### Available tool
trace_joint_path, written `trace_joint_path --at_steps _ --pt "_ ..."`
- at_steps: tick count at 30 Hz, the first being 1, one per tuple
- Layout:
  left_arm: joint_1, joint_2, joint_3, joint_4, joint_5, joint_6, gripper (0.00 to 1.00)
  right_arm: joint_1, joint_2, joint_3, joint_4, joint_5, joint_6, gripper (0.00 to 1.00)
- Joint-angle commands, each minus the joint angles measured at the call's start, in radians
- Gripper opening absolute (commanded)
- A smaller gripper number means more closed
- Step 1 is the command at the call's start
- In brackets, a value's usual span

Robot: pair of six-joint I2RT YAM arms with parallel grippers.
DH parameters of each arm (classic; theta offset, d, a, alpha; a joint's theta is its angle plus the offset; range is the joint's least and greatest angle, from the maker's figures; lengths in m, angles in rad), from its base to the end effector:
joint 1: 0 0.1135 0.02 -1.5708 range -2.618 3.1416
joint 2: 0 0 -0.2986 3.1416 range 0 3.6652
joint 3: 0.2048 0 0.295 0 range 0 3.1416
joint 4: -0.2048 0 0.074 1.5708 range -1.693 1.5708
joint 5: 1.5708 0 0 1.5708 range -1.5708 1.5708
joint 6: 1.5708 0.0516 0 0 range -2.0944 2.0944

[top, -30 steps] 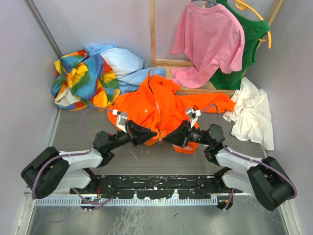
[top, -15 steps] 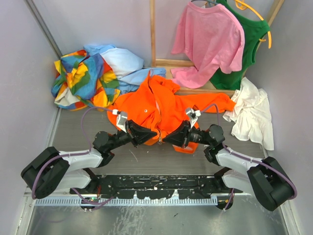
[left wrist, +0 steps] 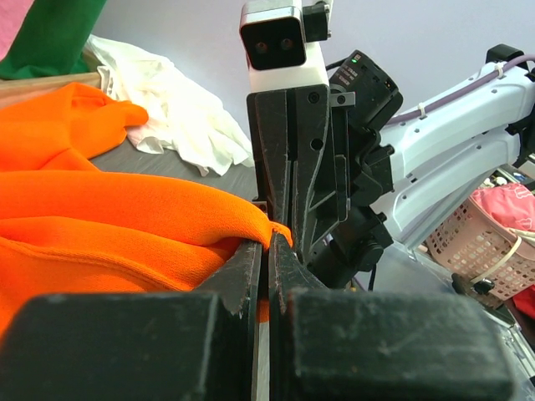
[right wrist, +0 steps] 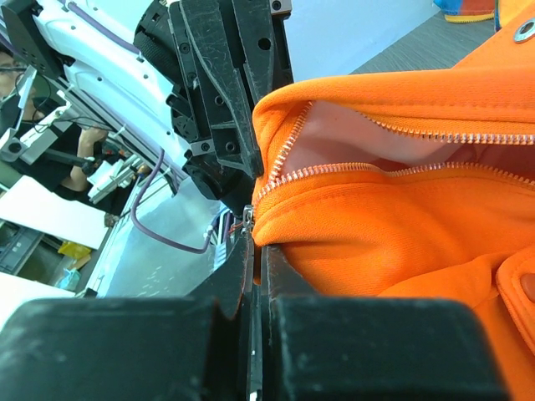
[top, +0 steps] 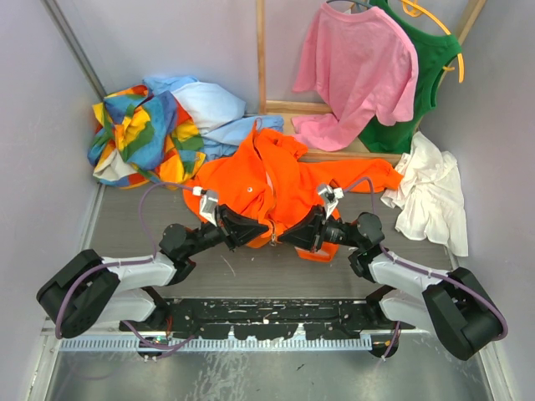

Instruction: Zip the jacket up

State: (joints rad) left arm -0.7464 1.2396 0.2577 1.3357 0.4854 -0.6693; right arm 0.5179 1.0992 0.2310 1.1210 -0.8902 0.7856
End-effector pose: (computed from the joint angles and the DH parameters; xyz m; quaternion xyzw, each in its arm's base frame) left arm 0.1638 -0.1843 0.2305 0.2184 0.5469 -0.6222 0.5158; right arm 0.1712 0.1437 0.2245 -0.2636 0.5931 0.6424 0.4074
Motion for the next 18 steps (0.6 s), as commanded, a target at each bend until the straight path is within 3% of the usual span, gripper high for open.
trace_joint_path --at_steps 1,18 --pt "-0.006 -0.006 0.029 0.094 0.013 -0.007 0.0 0.007 -0.025 0.014 0.058 0.025 0.004 0.01" --pt "-0.007 -0.007 -0.007 0.091 0.027 -0.016 0.0 0.007 -0.043 0.019 0.059 0.072 0.052 0.01"
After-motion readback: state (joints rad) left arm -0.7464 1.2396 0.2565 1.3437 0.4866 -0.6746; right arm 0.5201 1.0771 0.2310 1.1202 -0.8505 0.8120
